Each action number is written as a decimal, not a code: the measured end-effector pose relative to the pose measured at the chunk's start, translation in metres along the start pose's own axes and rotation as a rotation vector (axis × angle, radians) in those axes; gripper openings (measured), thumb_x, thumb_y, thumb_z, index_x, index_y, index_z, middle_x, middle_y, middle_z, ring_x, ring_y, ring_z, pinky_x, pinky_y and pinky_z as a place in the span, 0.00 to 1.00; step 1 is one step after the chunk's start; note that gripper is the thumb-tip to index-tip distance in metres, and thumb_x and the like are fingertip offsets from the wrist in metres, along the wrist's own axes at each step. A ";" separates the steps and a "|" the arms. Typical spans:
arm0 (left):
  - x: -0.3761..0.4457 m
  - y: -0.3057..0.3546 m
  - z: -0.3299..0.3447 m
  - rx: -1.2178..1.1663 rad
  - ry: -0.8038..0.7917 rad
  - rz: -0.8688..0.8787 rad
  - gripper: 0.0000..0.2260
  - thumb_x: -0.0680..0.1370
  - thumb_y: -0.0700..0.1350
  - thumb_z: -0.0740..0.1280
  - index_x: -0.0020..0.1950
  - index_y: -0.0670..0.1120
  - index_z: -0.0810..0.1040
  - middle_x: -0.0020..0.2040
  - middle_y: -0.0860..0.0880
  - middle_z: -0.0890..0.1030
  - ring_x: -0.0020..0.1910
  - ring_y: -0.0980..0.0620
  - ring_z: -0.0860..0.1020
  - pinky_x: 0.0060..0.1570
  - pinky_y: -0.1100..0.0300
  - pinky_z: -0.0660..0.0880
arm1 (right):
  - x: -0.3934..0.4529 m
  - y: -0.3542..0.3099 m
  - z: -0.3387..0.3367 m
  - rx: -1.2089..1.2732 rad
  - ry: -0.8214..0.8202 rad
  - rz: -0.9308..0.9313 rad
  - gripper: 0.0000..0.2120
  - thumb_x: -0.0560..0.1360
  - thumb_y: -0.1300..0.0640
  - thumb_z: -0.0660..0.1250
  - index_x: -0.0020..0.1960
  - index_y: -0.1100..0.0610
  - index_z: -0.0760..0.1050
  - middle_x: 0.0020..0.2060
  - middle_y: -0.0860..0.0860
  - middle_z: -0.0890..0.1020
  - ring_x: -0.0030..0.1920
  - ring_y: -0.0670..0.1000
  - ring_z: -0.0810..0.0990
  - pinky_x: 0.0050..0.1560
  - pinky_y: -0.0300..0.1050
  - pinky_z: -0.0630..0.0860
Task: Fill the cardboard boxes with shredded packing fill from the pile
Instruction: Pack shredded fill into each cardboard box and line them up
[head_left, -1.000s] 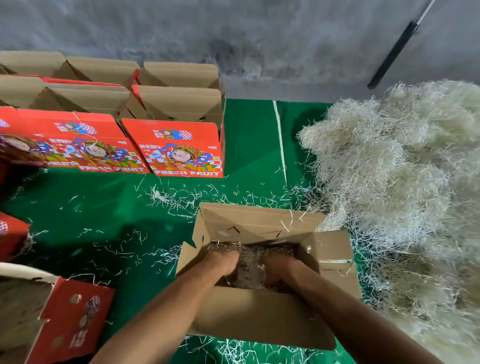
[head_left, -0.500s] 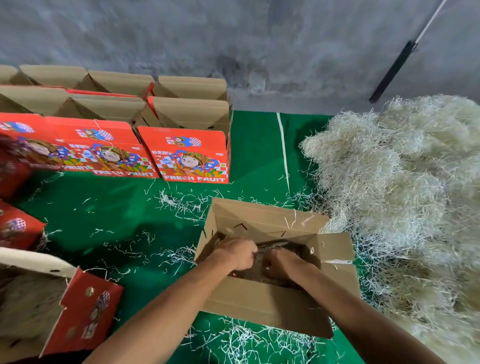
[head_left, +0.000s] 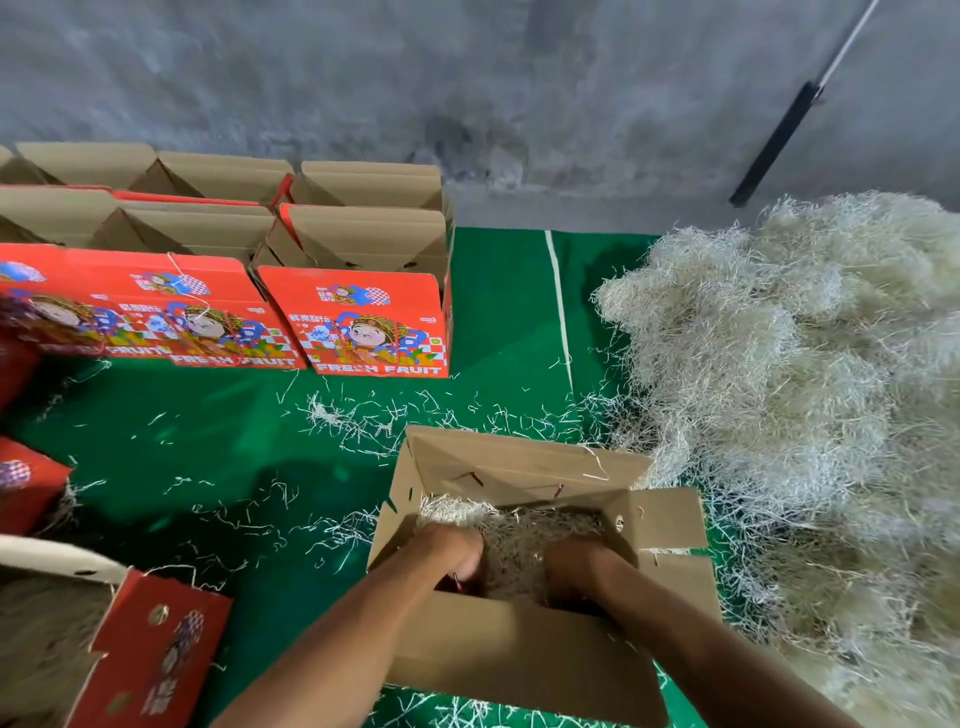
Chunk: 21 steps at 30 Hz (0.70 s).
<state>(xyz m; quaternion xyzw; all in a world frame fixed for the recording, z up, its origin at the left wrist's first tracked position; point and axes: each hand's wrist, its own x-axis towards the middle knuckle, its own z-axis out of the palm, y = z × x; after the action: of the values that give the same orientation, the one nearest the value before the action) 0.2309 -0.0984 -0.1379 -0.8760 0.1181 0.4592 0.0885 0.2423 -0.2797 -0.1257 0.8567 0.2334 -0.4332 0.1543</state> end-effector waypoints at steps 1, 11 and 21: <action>-0.002 0.001 -0.001 0.019 -0.001 -0.013 0.21 0.79 0.35 0.63 0.72 0.35 0.68 0.69 0.38 0.73 0.66 0.40 0.74 0.68 0.48 0.71 | 0.002 0.000 0.005 -0.088 0.043 0.029 0.22 0.80 0.46 0.61 0.68 0.57 0.75 0.67 0.56 0.77 0.68 0.59 0.74 0.67 0.54 0.69; -0.026 -0.001 -0.013 -0.047 0.126 -0.051 0.09 0.79 0.42 0.69 0.57 0.40 0.80 0.58 0.40 0.81 0.58 0.39 0.79 0.64 0.41 0.73 | -0.003 -0.006 -0.011 0.131 0.110 0.056 0.18 0.81 0.53 0.63 0.69 0.58 0.74 0.68 0.56 0.77 0.68 0.57 0.75 0.65 0.51 0.73; -0.023 -0.002 -0.003 -0.147 0.084 -0.093 0.13 0.81 0.36 0.60 0.64 0.37 0.74 0.61 0.39 0.79 0.59 0.42 0.79 0.59 0.48 0.75 | 0.007 -0.042 -0.014 0.373 0.008 -0.239 0.15 0.81 0.55 0.63 0.63 0.61 0.79 0.60 0.61 0.81 0.60 0.59 0.80 0.61 0.50 0.73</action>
<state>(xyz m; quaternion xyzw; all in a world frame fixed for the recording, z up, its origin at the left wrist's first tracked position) 0.2208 -0.0939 -0.1173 -0.9031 0.0471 0.4249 0.0401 0.2333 -0.2355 -0.1262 0.8383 0.2499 -0.4808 -0.0602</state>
